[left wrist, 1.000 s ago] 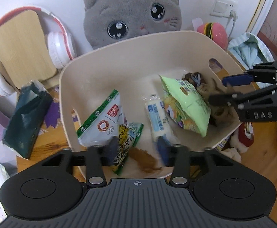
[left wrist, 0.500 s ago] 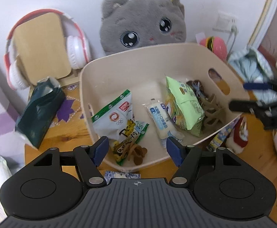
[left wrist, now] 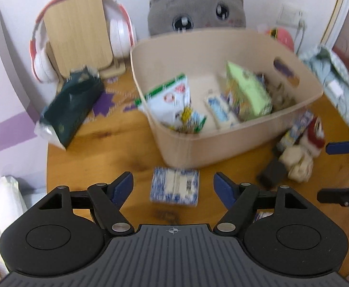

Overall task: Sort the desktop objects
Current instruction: 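Grasp the blue-and-white tissue box with the left tool while the right tool grasps the juice box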

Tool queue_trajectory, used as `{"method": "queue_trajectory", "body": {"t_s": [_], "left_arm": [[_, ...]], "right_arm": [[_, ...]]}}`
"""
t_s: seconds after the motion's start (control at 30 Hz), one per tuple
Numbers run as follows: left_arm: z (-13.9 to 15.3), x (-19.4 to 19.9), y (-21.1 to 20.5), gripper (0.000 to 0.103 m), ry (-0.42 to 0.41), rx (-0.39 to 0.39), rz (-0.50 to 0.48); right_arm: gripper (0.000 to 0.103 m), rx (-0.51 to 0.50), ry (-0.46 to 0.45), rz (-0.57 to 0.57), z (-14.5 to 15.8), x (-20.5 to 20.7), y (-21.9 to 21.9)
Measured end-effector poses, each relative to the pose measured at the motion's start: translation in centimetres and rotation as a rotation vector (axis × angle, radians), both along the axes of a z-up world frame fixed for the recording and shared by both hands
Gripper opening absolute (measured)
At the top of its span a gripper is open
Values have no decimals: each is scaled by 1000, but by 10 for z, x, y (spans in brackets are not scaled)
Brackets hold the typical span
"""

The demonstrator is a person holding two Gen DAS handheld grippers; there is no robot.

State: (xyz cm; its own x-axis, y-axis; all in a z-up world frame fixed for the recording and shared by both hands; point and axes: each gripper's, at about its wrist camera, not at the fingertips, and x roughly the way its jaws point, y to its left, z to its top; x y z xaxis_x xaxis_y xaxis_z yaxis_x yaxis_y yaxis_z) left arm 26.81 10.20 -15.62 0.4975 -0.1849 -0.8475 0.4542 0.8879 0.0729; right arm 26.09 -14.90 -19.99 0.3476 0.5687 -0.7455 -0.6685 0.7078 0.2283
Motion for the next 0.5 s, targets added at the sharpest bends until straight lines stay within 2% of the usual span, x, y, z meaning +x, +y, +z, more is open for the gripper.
{"method": "queue_trajectory", "body": {"t_s": [0.1,0.2,0.5], "left_arm": [[-14,-2,1,76,25,28,-4],[-26,-1,1,76,57,34,-12],[-58,14,-1,76,139,54,-31]], "right_arm": [[97,-5,23,39,-11,-10,9],[97,-38,-19,86,-22,-22,21],[97,-99,20,223,-48,-37,56]]}}
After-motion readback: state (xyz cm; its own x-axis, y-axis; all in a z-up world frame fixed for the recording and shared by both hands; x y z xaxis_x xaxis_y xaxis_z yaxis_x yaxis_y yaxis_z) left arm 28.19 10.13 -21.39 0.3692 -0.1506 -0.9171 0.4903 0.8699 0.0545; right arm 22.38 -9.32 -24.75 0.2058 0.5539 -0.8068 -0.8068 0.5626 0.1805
